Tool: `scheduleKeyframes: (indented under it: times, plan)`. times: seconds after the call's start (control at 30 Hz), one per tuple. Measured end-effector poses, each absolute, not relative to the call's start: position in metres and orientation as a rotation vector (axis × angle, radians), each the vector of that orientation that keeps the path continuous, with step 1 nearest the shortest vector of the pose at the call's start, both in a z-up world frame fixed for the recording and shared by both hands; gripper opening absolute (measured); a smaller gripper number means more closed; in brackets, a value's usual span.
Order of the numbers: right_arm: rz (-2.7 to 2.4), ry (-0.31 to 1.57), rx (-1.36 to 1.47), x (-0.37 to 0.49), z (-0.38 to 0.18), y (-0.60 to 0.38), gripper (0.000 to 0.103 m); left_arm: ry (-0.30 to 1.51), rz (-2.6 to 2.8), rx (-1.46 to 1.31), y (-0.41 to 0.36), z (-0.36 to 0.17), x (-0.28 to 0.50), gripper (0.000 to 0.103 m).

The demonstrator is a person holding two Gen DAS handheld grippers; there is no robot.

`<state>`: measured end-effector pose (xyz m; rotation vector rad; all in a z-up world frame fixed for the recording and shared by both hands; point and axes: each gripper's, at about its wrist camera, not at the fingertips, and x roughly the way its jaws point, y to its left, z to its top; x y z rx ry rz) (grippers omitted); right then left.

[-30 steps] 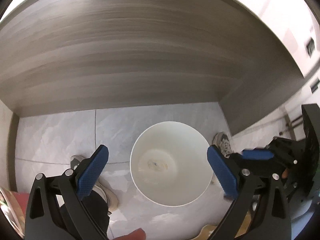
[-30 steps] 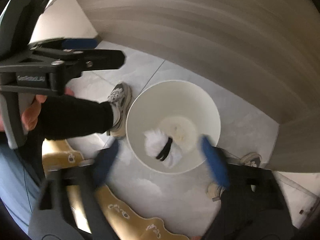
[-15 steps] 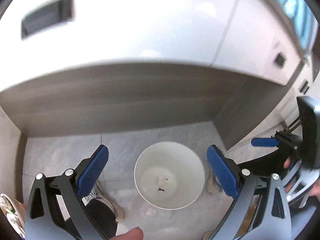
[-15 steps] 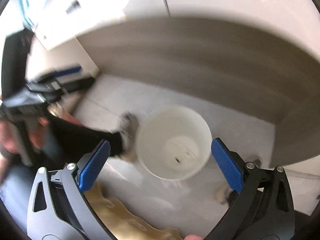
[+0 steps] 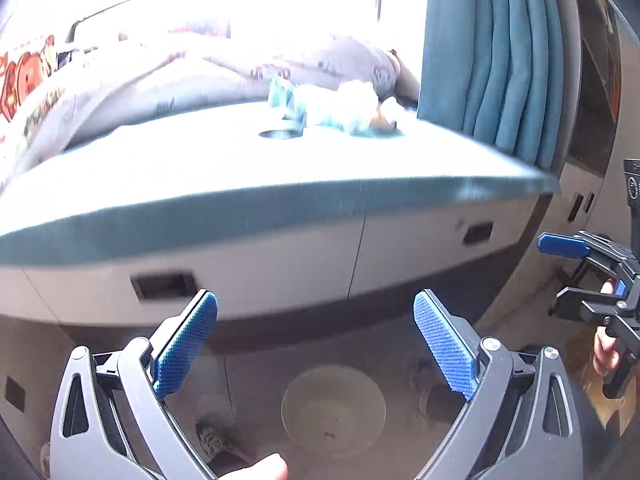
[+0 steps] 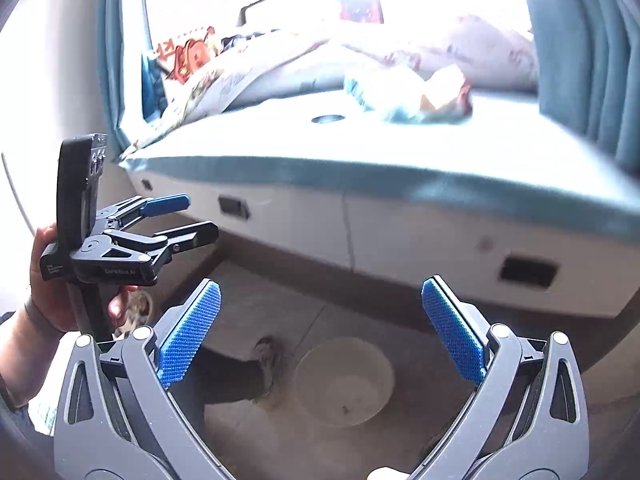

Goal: Collect trash
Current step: 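Move both open tools back up to the trash on the mattress, then grasp the black ring with the left tool while the right tool grasps the folded white card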

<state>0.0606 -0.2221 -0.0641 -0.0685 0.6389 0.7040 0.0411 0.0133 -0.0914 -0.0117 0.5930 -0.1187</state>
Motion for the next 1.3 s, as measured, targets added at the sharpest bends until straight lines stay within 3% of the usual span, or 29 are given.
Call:
scheduleKeyframes:
  times: [0.33,0.8,0.83,0.87,0.93,1.1,1.23,1.3]
  plan:
    - [0.645,0.625,-0.082,0.093,-0.028,-0.234,0.098,0.611,-0.007,-0.024,0.026,-0.024,0.099,0.097]
    - [0.679,0.624,-0.107,0.159,-0.022,-0.209,0.098,0.708,0.031,-0.059,0.047,-0.018,0.233,0.096]
    - [0.68,0.623,-0.103,0.165,-0.02,-0.209,0.098,0.717,0.029,-0.064,0.049,-0.021,0.242,0.093]
    - [0.678,0.621,-0.1,0.172,-0.019,-0.21,0.098,0.726,0.017,-0.071,0.051,-0.023,0.251,0.08]
    - [0.679,0.617,-0.094,0.182,-0.018,-0.211,0.098,0.758,-0.002,-0.079,0.055,-0.031,0.267,0.065]
    - [0.679,0.61,-0.087,0.2,-0.018,-0.212,0.098,0.81,0.028,-0.048,0.056,-0.045,0.287,0.062]
    - [0.685,0.608,-0.076,0.21,-0.019,-0.211,0.098,0.802,0.028,-0.016,0.053,-0.044,0.285,0.048]
    - [0.687,0.608,-0.075,0.214,-0.02,-0.209,0.098,0.797,-0.003,-0.007,0.048,-0.044,0.281,0.032]
